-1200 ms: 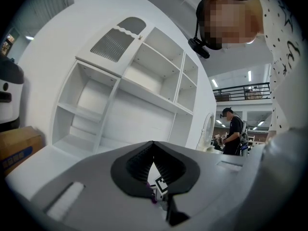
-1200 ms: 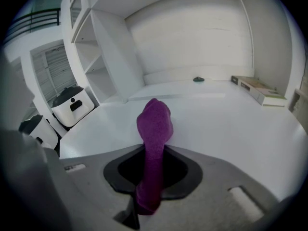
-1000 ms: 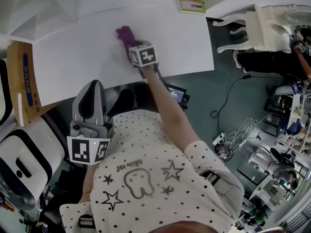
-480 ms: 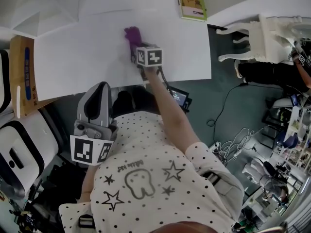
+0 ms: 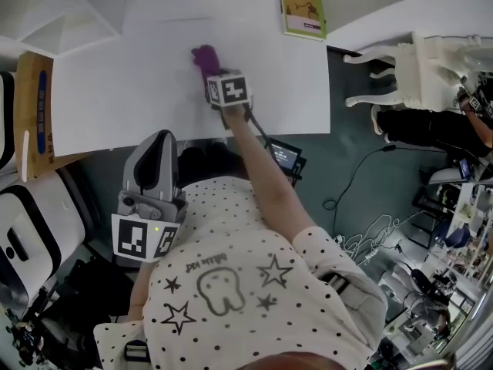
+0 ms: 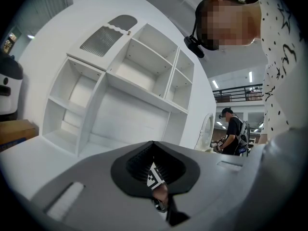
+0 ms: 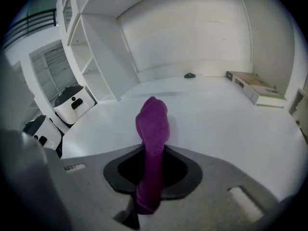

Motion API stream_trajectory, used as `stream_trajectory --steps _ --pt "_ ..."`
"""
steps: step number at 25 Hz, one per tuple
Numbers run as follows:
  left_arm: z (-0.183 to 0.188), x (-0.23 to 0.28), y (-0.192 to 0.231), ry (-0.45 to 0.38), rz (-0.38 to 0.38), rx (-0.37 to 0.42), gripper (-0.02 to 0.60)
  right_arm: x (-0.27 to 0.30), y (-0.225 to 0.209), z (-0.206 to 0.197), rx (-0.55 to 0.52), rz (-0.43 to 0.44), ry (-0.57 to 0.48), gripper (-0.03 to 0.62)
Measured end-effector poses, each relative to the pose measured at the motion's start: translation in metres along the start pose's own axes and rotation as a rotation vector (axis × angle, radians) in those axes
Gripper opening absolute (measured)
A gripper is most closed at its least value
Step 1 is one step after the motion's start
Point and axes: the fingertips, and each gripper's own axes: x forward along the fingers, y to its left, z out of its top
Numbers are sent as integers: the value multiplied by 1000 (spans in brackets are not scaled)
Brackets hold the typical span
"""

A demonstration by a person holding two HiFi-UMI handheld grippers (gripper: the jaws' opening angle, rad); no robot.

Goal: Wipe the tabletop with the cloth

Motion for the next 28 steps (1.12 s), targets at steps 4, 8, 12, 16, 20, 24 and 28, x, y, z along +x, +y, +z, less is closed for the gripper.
stream_trajectory --steps 4,8,12,16,20,24,28 --pt "2 6 -5 -19 13 8 -5 -3 -9 0 6 7 -2 63" --pt "6 13 -10 -24 15 13 -5 -6 -15 -1 5 15 -11 63" --pt "4 14 -12 -15 25 10 -5 -8 -21 -2 2 14 -16 63" --pt "-1 17 -15 1 31 0 -5 -11 -31 -4 4 8 -13 63" --pt "-4 21 -20 5 34 -7 -5 -16 -45 -7 18 3 -14 64" --pt "-3 26 -25 -4 33 -5 -5 -21 -57 -7 27 -2 -20 63" --pt "-4 28 -29 -6 34 -7 -5 -24 -64 -7 23 -2 -20 63"
